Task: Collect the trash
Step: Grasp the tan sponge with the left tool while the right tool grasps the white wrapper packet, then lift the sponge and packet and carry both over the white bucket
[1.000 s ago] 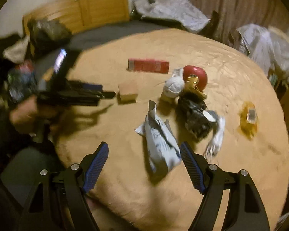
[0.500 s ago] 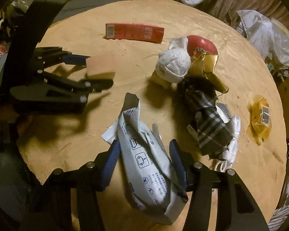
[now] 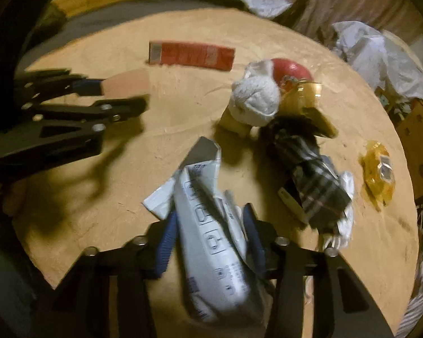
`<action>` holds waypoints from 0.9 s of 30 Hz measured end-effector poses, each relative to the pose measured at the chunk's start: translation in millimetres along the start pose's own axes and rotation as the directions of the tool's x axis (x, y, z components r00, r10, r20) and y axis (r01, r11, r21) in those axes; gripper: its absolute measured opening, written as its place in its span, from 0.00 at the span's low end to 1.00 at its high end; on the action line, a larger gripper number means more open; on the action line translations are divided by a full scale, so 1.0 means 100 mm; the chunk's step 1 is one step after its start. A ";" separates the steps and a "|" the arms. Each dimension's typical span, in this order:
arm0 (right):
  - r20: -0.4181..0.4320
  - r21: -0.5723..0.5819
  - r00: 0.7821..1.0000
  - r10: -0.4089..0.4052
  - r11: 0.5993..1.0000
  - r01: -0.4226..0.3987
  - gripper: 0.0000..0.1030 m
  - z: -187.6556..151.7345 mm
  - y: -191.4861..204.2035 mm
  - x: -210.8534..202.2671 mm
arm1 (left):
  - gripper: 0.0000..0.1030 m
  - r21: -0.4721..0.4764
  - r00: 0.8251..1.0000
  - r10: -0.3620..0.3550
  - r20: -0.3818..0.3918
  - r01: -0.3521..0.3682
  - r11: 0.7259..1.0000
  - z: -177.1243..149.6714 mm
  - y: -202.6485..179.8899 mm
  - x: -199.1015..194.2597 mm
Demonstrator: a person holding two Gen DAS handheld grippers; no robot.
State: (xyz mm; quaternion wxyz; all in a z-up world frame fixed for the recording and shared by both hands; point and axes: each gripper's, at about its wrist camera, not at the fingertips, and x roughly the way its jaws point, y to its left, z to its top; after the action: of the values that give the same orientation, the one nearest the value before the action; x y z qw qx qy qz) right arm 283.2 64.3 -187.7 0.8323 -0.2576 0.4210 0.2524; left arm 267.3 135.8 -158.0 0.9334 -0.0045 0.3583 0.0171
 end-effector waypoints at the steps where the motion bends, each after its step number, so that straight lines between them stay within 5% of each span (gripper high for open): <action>1: 0.034 0.035 0.999 0.000 0.999 -0.001 0.42 -0.04 -0.01 -0.08 | 0.40 -0.004 1.000 0.008 0.021 -0.008 1.000 -0.01 -0.01 -0.08; 9: 0.294 0.243 0.954 -0.054 0.970 -0.020 0.40 -0.43 0.03 -0.92 | 0.41 -0.073 0.983 0.033 0.182 -0.020 0.997 -0.12 -0.12 -1.01; 15: 0.460 0.366 0.861 -0.216 0.930 0.038 0.40 -0.70 0.05 -1.67 | 0.42 -0.088 0.942 0.053 0.331 -0.025 0.996 -0.12 -0.32 -1.62; 20: 0.510 0.413 0.806 -0.300 0.907 0.076 0.40 -0.89 0.07 -2.02 | 0.42 -0.106 0.907 0.076 0.414 -0.035 0.994 -0.14 -0.47 -1.88; 27: 0.553 0.438 0.768 -0.323 0.897 0.063 0.40 -1.22 0.18 -2.17 | 0.42 -0.085 0.882 0.077 0.466 -0.042 0.996 -0.21 -0.68 -1.96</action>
State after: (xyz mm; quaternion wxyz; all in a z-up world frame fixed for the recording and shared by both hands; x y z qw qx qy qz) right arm 89.1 -44.8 -73.7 0.9791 -0.0317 0.1409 0.1431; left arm 110.3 61.6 -42.7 0.9906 -0.0228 0.1215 0.0593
